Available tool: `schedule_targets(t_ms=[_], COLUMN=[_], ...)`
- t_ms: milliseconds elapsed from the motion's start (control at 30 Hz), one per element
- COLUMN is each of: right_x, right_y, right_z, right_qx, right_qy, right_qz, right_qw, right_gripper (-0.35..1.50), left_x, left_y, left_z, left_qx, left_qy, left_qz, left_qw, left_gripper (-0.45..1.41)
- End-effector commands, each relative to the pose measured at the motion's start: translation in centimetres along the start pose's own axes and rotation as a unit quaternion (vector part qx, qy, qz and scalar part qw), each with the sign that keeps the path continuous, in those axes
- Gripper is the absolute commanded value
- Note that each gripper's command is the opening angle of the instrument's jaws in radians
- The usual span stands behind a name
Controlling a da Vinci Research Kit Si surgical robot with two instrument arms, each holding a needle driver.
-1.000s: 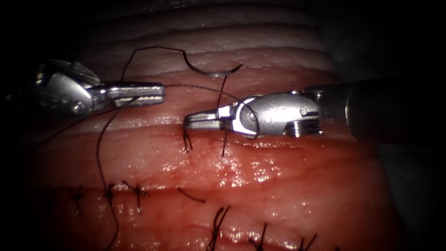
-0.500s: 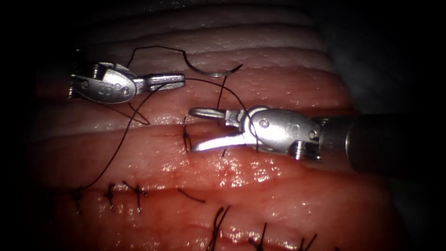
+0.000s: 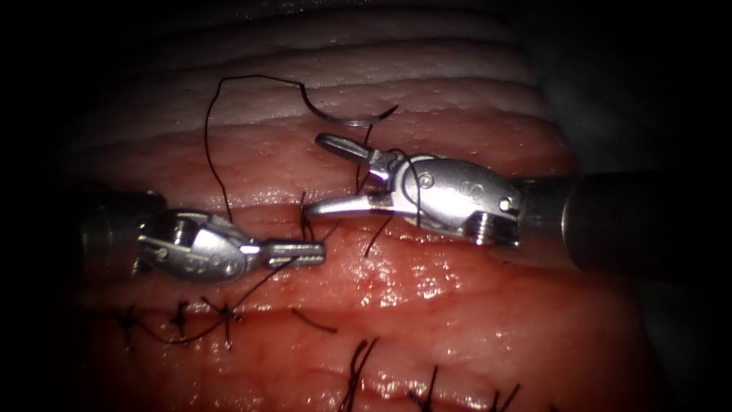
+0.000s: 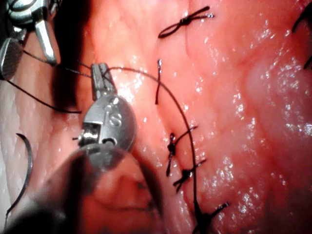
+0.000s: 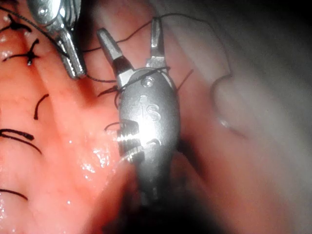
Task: Wound Closure
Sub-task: Wrap suture counter-clockwise twice around right hand
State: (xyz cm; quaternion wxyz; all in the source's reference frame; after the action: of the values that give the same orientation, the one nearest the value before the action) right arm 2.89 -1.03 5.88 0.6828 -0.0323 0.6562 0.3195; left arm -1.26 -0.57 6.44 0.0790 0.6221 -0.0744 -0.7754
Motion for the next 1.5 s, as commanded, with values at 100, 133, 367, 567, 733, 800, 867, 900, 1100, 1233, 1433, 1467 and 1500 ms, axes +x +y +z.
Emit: schedule_targets(t_ms=[100,133,367,567,733,800,867,900,1100,1233,1433,1467,1500], right_x=[-0.11,-0.13,-0.28,-0.36,-0.4,-0.4,-0.4,-0.41,-0.5,-0.57,-0.65,-0.65,-0.66], right_y=[0.0,0.0,-0.03,-0.09,-0.13,-0.13,-0.15,-0.16,-0.29,-0.37,-0.45,-0.46,-0.47], right_z=[0.07,0.07,0.04,0.03,0.01,0.0,-0.01,-0.01,-0.02,0.0,0.0,-0.01,-0.01], right_qx=[-0.013,-0.015,-0.016,-0.011,-0.003,-0.004,-0.006,-0.001,0.06,0.083,0.122,0.128,0.134], right_qy=[-0.021,-0.028,-0.06,-0.088,-0.103,-0.104,-0.11,-0.111,-0.115,-0.117,-0.112,-0.11,-0.108], right_qz=[-0.008,-0.011,-0.025,-0.051,-0.067,-0.076,-0.077,-0.081,-0.083,-0.089,-0.058,-0.049,-0.043], right_qw=[1.0,0.999,0.998,0.995,0.992,0.992,0.991,0.991,0.988,0.986,0.984,0.984,0.984], right_gripper=[0.91,0.89,0.86,1.08,1.08,1.13,1.15,1.15,0.91,0.78,0.44,0.41,0.37], left_x=[0.14,0.19,0.62,1.03,1.36,1.5,1.57,1.59,1.48,1.22,0.62,0.49,0.4], left_y=[0.09,0.11,0.18,0.13,-0.08,-0.21,-0.3,-0.34,-0.74,-1.02,-1.38,-1.43,-1.46], left_z=[0.09,0.1,0.13,0.05,-0.12,-0.22,-0.27,-0.28,-0.29,-0.19,0.03,0.07,0.1], left_qx=[-0.004,-0.005,-0.016,-0.023,-0.029,-0.023,-0.02,-0.018,-0.006,-0.001,0.008,0.01,0.007], left_qy=[0.008,0.011,0.028,0.04,0.051,0.058,0.06,0.06,0.053,0.053,0.046,0.044,0.041], left_qz=[-0.001,0.0,-0.001,-0.006,0.004,0.011,0.017,0.018,0.019,0.007,-0.004,-0.004,-0.001], left_qw=[1.0,1.0,0.999,0.999,0.998,0.998,0.998,0.998,0.998,0.999,0.999,0.999,0.999], left_gripper=[-0.45,-0.45,-0.45,-0.45,-0.45,-0.45,-0.45,-0.45,-0.45,-0.45,-0.45,-0.45,-0.45])
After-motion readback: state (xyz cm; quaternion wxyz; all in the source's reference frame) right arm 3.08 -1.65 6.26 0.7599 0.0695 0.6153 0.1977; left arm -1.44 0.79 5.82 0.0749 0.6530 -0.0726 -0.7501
